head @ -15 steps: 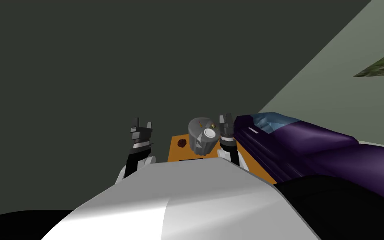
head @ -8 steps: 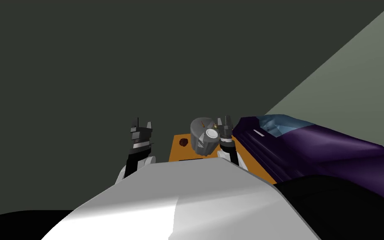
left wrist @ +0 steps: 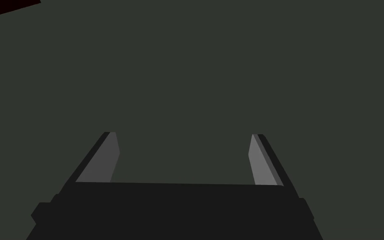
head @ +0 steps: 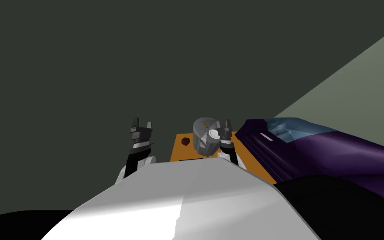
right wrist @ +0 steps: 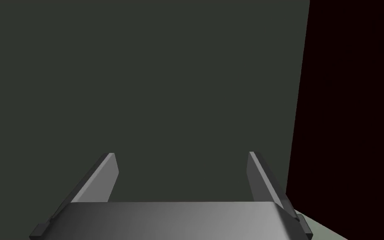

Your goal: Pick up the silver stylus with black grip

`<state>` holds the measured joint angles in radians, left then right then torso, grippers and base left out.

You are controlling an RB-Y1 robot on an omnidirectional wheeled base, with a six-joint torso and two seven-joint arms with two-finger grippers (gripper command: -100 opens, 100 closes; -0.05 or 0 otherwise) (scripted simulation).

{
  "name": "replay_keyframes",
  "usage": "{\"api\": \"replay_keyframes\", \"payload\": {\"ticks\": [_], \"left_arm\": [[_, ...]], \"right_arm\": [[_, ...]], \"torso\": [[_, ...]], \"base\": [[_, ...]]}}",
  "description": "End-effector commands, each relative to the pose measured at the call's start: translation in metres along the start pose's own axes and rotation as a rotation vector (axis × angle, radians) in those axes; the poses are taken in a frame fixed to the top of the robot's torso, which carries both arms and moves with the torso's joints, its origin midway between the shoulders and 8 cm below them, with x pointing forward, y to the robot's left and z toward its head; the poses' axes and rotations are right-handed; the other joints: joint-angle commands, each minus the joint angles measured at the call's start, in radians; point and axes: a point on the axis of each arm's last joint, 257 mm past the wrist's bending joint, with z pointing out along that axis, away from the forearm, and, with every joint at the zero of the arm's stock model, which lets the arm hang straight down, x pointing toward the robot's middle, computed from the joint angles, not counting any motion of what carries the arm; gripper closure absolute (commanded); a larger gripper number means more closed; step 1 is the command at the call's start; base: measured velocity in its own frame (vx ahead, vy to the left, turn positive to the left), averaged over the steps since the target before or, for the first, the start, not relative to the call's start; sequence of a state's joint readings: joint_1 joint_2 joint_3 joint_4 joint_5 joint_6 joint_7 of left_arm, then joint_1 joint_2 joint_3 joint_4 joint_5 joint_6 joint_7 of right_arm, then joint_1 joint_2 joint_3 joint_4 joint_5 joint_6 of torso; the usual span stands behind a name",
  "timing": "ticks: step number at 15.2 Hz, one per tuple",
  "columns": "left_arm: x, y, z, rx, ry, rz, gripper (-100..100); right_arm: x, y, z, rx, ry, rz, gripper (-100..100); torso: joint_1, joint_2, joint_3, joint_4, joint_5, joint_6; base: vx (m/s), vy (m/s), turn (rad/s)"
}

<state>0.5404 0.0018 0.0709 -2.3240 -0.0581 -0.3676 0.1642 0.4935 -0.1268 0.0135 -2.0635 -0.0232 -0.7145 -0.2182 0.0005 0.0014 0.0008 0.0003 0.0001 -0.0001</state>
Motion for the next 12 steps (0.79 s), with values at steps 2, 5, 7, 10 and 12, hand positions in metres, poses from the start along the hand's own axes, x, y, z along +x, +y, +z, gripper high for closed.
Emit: {"api": "replay_keyframes", "payload": {"ticks": [2,5,7,10,12], "left_arm": [[0.0,0.0,0.0,0.0,0.0,0.0,0],[0.0,0.0,0.0,0.0,0.0,0.0,0],[0.0,0.0,0.0,0.0,0.0,0.0,0],[0.0,0.0,0.0,0.0,0.0,0.0,0],[0.0,0.0,0.0,0.0,0.0,0.0,0]], "right_arm": [[-0.008,-0.014,-0.009,0.026,-0.018,0.086,-100],[-0.016,-0.026,-0.017,0.05,-0.038,0.158,-100],[-0.025,-0.038,-0.027,0.072,-0.061,0.214,-100],[-0.025,-0.038,-0.027,0.072,-0.063,0.256,-100],[-0.035,-0.05,-0.038,0.093,-0.092,0.324,-100]], "torso": [[0.0,0.0,0.0,0.0,0.0,0.0],[0.0,0.0,0.0,0.0,0.0,0.0],[0.0,0.0,0.0,0.0,0.0,0.0],[0.0,0.0,0.0,0.0,0.0,0.0],[0.0,0.0,0.0,0.0,0.0,0.0]], "base": [[-0.019,0.013,0.175],[-0.018,0.012,0.136],[-0.015,0.011,0.114],[-0.013,0.01,0.09],[-0.014,0.017,0.203]]}}
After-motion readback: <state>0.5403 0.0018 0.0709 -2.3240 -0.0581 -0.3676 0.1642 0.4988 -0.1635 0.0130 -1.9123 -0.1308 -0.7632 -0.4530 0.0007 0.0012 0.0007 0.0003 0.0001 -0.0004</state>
